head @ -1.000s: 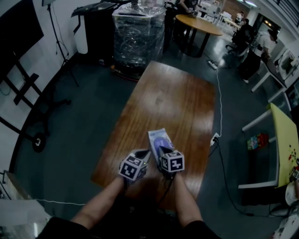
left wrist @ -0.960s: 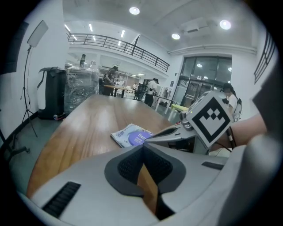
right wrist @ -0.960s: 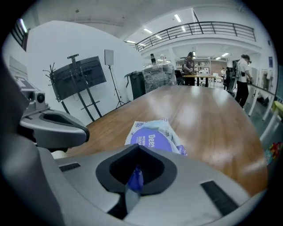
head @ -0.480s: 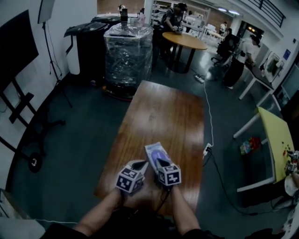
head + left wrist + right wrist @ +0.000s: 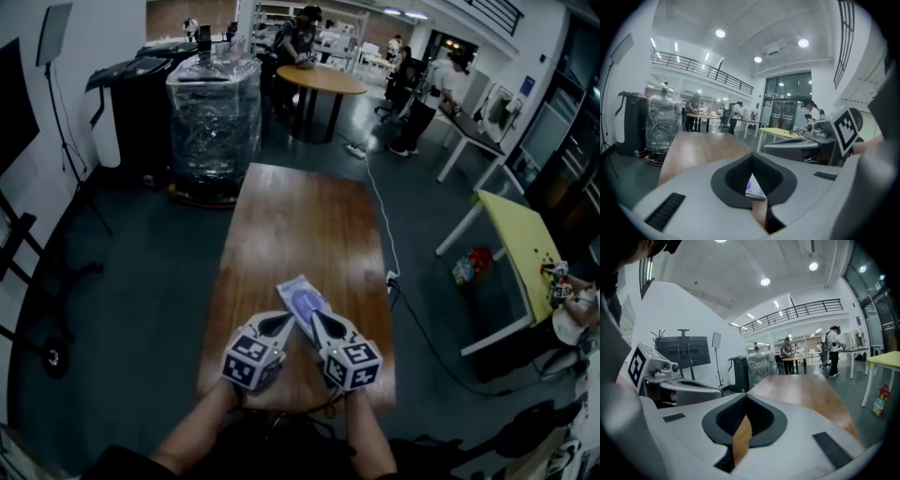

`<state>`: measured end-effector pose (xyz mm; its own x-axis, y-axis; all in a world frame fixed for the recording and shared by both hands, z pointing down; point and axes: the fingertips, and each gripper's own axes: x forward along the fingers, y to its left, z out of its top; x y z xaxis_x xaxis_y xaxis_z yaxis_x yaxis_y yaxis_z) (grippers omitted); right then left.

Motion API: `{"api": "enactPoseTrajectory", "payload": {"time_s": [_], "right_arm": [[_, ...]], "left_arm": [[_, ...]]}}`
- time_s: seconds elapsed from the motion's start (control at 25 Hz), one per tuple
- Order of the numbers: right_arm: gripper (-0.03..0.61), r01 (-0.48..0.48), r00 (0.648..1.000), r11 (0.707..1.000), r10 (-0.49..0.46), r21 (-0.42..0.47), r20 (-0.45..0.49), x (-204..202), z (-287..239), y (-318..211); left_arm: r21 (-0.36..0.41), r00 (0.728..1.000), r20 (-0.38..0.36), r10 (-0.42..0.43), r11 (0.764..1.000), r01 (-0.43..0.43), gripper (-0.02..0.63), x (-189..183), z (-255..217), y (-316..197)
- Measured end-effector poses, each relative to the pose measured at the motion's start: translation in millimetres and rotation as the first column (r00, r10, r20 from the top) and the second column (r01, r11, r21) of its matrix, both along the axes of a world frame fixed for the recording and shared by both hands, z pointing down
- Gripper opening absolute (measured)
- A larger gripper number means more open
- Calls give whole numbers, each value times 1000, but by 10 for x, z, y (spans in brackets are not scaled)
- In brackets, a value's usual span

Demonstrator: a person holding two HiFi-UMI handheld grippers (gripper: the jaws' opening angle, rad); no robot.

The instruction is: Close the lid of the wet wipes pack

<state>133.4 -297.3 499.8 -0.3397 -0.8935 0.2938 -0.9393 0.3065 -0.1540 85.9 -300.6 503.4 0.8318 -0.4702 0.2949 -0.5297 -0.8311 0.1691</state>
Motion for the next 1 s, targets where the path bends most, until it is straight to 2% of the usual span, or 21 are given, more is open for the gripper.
{"api": "enactPoseTrajectory", "payload": {"time_s": [0.16, 0.44, 1.0], "right_arm": [[9, 7, 1000, 997, -8, 78, 17, -57, -344, 298], [9, 14, 998, 988, -22, 156, 52, -76, -630, 787], [9, -15, 995, 976, -7, 215, 103, -73, -801, 1506]], "left_arm": [[34, 998, -68, 12, 999, -10, 3, 1, -300, 157], [77, 998, -59, -5, 997, 10, 3, 33, -530, 499], [149, 997, -75, -23, 988, 34, 3, -60, -844, 1284]]}}
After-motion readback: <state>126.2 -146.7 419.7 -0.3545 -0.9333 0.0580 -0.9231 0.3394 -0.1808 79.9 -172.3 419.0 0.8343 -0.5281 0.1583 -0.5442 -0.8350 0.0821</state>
